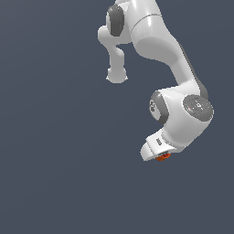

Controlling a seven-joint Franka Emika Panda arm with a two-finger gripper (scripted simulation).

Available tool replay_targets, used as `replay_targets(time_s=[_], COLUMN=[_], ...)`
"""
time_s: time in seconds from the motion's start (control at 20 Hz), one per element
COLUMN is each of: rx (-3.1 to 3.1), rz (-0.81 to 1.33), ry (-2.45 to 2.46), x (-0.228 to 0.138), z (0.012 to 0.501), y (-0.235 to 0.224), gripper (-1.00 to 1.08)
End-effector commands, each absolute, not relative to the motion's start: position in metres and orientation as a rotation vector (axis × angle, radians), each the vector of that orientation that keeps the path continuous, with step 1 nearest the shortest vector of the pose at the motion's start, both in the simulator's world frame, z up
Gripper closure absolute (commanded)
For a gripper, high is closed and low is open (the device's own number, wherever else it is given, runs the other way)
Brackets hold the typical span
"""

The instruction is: Pick up the object and move it to a goal position.

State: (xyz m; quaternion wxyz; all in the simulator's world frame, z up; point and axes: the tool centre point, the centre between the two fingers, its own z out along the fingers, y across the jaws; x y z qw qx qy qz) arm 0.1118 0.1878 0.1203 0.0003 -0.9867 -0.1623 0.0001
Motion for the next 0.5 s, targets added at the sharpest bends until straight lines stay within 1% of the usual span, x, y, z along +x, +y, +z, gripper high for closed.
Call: replay_targets(time_s=[0.0,0.45], rx=[-3.100,-3.100], rz=[0.000,0.000], ry=[-0.507,-0.507], x=[0.115,0.119], z=[0.126,0.131], y=[0.197,0.208], gripper=[1.08,1.08])
